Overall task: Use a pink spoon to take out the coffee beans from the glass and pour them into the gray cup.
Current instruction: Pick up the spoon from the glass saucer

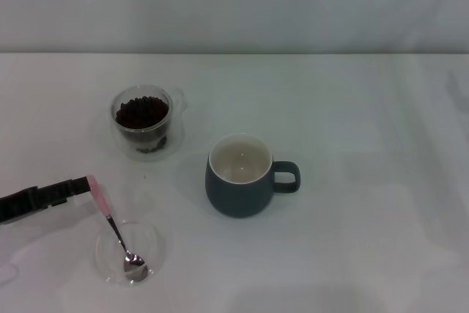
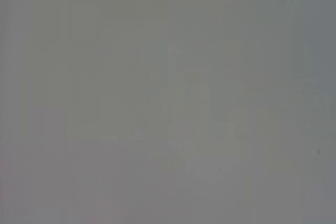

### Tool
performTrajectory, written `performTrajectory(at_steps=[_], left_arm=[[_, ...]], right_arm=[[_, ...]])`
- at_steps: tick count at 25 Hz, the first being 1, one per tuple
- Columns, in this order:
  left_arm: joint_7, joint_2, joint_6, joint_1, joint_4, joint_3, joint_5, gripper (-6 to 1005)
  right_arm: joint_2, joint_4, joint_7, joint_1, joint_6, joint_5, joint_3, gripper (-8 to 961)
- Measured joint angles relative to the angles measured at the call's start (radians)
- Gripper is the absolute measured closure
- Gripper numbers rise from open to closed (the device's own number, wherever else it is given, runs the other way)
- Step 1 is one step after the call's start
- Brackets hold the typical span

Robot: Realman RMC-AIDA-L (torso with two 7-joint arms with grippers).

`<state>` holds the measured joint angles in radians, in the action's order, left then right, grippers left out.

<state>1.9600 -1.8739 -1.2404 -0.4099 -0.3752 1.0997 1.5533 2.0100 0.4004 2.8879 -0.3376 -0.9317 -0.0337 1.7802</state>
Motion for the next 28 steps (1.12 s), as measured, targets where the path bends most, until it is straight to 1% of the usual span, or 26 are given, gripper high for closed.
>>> performTrajectory(at_steps=[4,8,9,11,14,24,28], left_arm=[[-0.028,-0.006,0.003,0.002,-0.001,-0.001,-0.001,153],[-0.064,-0.019,0.013,0.002,-0.002,-0.006,-0.001,152],[-0.064,-0.019,0.013,0.002,-0.002,-0.006,-0.001,152],[-0.087,-0.026,0.016,0.003,-0.002,-0.024,-0.001,152],[-0.103,-0.031,0.019,0.003,-0.002,-0.037,-0.001,151],[-0.115,-0.044,0.036,-0.009,-0.001,-0.04,0.002,154],[-0.114,-0.045,0.038,-0.017,0.003,-0.036,0.005,162]], right_arm=[[-0.001,0.0,0.0,0.0,-0.002,0.0,0.0,115],[-0.001,0.0,-0.001,0.0,-0.003,0.0,-0.001,115],[-0.001,0.0,-0.001,0.001,-0.004,0.0,-0.001,115],[-0.001,0.0,-0.001,0.001,-0.005,0.0,-0.001,115],[-0.001,0.0,-0.001,0.002,-0.005,0.0,-0.002,115],[-0.001,0.0,-0.001,0.001,-0.006,0.0,-0.001,115],[-0.001,0.0,-0.001,0.0,-0.007,0.0,-0.001,115]])
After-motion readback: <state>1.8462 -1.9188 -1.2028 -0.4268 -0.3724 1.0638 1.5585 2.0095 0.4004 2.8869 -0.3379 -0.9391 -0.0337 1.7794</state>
